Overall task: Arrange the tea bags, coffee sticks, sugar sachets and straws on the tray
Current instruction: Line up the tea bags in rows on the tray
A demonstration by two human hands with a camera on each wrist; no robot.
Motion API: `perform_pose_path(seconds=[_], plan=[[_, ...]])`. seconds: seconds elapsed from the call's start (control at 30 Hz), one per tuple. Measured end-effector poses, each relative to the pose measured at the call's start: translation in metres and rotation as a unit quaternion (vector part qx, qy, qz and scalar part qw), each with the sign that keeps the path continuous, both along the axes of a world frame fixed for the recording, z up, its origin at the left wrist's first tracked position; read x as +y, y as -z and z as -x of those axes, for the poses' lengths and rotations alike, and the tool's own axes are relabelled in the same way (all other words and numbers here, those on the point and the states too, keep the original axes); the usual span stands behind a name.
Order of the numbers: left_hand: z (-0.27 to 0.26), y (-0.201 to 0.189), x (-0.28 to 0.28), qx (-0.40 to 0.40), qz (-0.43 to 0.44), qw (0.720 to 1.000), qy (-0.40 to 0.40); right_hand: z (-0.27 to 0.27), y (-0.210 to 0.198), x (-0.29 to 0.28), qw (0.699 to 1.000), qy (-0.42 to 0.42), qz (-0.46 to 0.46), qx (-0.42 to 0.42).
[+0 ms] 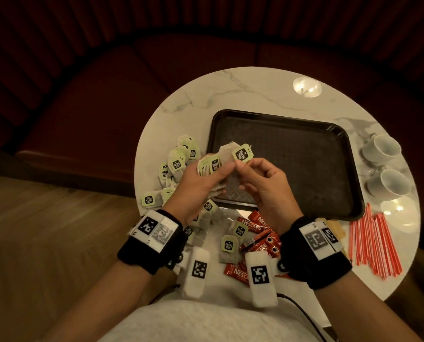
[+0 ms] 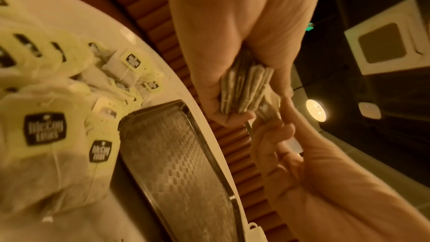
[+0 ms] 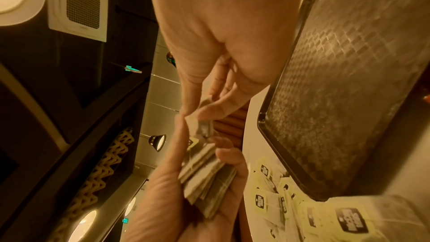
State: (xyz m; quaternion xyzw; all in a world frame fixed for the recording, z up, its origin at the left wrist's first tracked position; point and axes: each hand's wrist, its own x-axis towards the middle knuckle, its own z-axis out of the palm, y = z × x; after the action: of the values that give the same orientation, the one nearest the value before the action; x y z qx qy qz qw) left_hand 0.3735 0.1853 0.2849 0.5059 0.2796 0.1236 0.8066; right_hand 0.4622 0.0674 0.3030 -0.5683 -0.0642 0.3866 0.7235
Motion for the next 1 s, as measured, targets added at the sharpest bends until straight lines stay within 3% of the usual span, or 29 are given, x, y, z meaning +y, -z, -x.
perform_pose_path(seconds=[0.17,0.4,0.77,1.0], plan=[[0.0,0.0,0.004,0.006,-0.031,0.999,-0.017,-0.005,-0.004,-0.002,0.999,-0.007,0.015,0.052],[0.0,-0.004,0.006,-0.001,-0.06,0.998,-0.005,-0.009,-0.001,-0.01,0.998,-0.032,0.039,-0.048],[-0.003,-0.008,0.007,-0.001,-0.06,0.998,-0.028,-0.017,-0.002,-0.016,0.998,-0.007,0.044,-0.046],[-0.005,-0.011,0.004,-0.013,-0.033,0.999,-0.03,-0.012,0.001,-0.017,0.996,-0.062,0.034,-0.046]])
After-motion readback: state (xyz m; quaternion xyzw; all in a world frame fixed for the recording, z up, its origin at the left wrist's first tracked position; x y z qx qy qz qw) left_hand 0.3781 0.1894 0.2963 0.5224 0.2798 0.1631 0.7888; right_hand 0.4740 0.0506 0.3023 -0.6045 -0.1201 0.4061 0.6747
